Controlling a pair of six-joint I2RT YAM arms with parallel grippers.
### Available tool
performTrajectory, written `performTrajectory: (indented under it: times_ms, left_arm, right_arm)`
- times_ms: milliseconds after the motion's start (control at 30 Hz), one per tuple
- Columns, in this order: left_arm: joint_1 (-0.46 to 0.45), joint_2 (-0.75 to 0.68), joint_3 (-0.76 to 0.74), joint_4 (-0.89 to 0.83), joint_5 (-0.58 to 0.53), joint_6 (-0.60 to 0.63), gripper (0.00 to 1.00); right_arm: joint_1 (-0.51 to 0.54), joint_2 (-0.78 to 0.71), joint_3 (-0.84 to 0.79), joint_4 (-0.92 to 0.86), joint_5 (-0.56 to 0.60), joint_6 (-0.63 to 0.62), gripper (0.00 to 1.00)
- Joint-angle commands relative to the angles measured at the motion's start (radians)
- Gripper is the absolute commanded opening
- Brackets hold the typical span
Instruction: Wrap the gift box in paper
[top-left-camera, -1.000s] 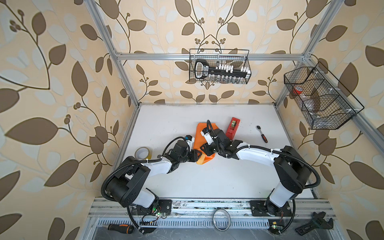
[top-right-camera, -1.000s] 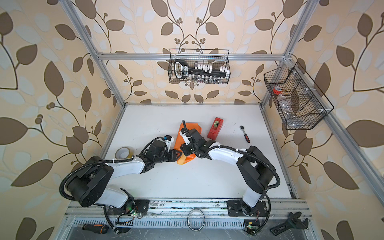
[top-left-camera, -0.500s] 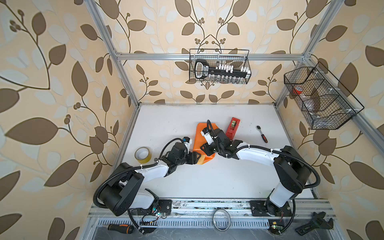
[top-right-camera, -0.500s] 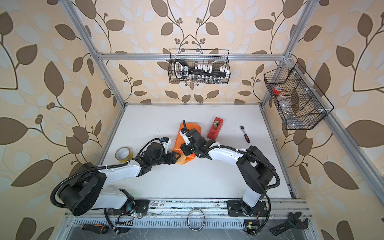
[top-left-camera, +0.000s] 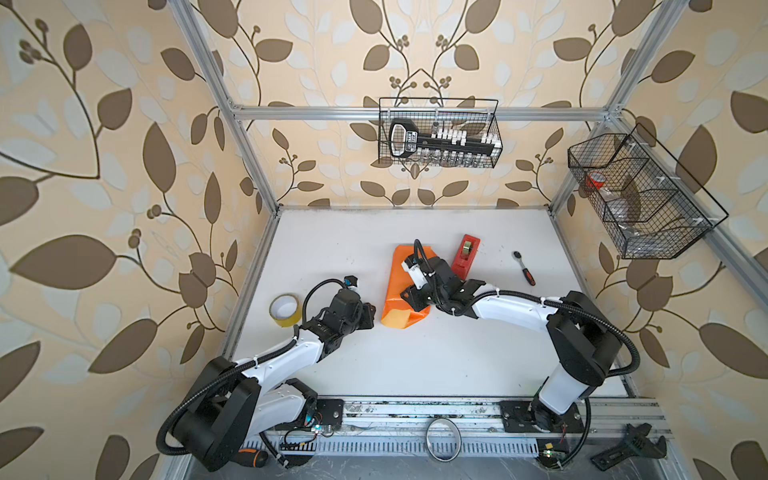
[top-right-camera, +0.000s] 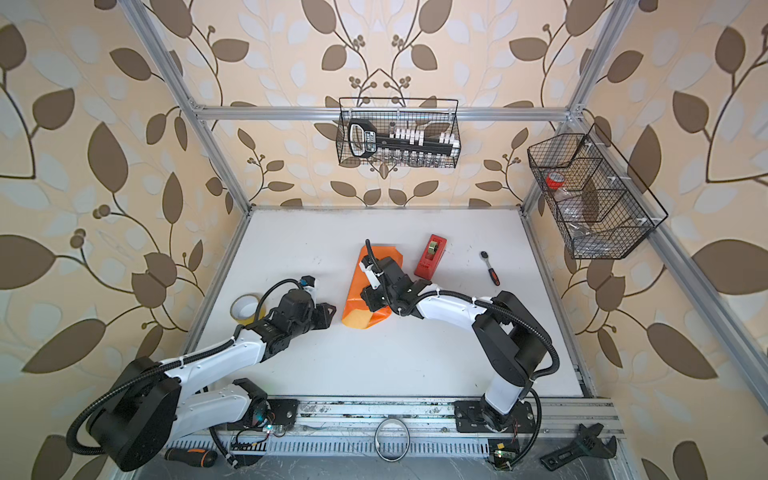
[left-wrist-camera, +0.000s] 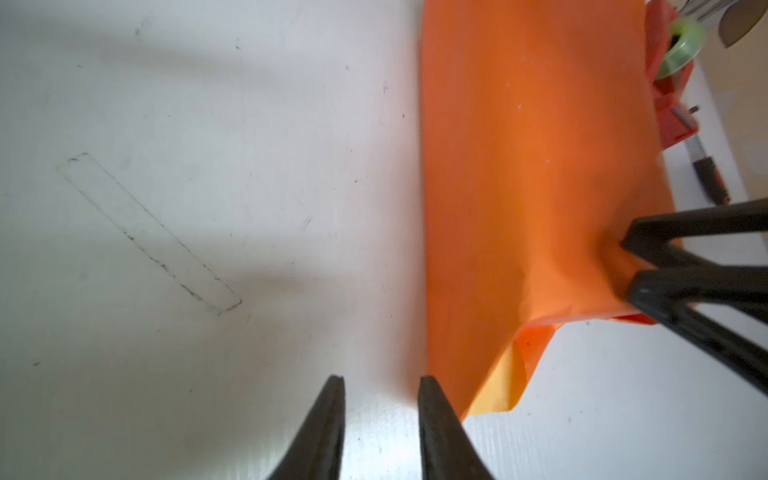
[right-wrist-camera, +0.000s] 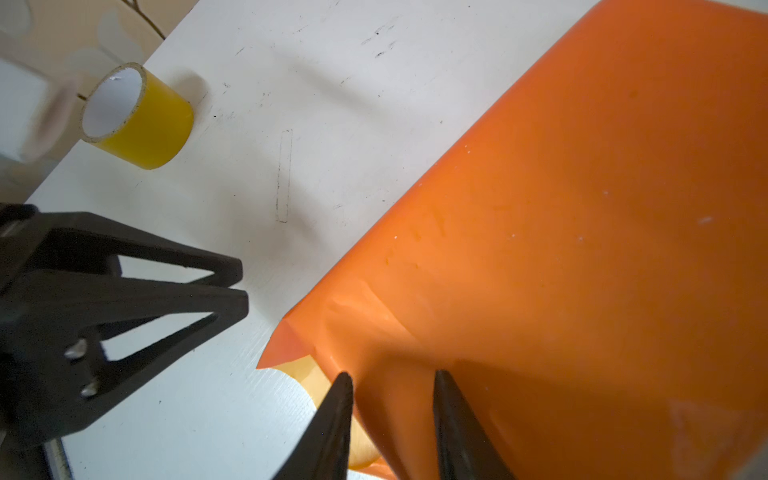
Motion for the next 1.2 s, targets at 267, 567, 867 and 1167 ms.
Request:
performTrajectory:
  times_ms: [267,567,867,1167]
  left_arm:
    - [-0.077,0.182,0.077,0.197,0.113,0.006,0.2]
    - [-0.101,0.237,0.098,0.27,0.108,-0.012,0.19]
    - [-0.112,0.29,0.11,0.317,0.1,-0.03,0.21]
    - [-0.12,0.338,0.119,0.362,0.081,-0.036,0.23]
  right_arm:
    - [-0.002,0.03,-0.026,-0.011,-0.015,-0.006,0.34]
    - [0.0,0.033,-0.049,0.005,-0.014,0.003,0.33]
    - [0.0,0.038,-0.057,0.009,-0.015,0.005,0.33]
    - [0.0,0.04,-0.062,0.014,-0.015,0.009,0.32]
